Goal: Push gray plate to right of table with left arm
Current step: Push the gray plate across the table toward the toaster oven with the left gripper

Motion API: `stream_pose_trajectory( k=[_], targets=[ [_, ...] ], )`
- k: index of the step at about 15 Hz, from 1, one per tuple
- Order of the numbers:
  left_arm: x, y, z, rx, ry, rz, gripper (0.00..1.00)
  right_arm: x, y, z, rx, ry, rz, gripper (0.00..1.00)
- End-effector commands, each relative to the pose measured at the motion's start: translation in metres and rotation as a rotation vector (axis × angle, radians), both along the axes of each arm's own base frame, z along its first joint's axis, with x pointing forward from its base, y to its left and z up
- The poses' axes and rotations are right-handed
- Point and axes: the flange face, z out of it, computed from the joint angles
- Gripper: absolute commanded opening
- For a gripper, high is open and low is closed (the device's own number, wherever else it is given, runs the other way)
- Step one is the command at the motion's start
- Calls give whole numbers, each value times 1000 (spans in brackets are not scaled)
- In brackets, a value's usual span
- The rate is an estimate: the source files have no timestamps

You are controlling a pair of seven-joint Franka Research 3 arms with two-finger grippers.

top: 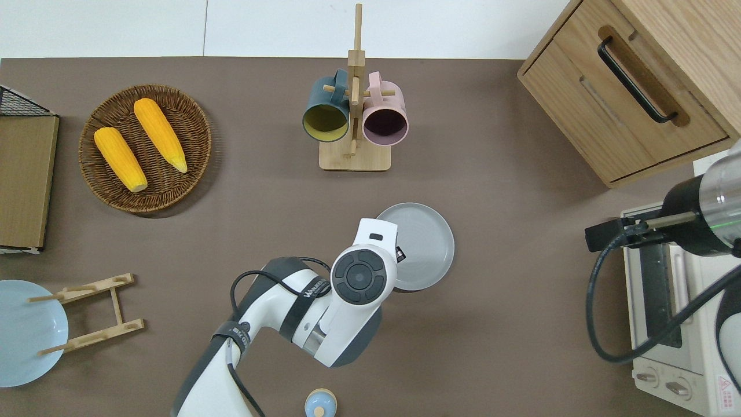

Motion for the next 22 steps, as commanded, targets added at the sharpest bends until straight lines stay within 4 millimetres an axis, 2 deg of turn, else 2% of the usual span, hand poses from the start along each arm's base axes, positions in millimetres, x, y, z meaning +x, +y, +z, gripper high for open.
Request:
stream_pose_trajectory(
  k=[1,4,9,14,15,16,17,18,20,22],
  targets=[
    [-14,-26,-27,14,26,-6,0,-2,-2,4,9,5,-8,983],
    [-19,-45,-21,-9,18,-30,0,-3,-2,4,9,5,-5,983],
    [-28,-86,-29,-31,10,-65,0,-2,-2,4,9,5,-6,983],
    [-30,-94,-29,-34,8,-74,0,-2,-2,4,9,5,-6,983],
    [-29,-94,-29,-33,8,-75,72,-3,-2,4,9,5,-5,983],
    [-29,-94,-28,-34,7,-75,234,-3,-2,4,9,5,-5,983],
    [-28,-93,-28,-32,6,-72,341,-3,-2,4,9,6,-6,983],
    [-25,-93,-25,-34,2,-70,388,-3,-2,4,9,5,-5,983],
    [-22,-90,-16,-34,-2,-64,697,-2,-2,4,9,5,-8,983],
    [-12,-85,0,-26,1,-63,992,-2,-2,4,9,5,-8,983]
  ],
)
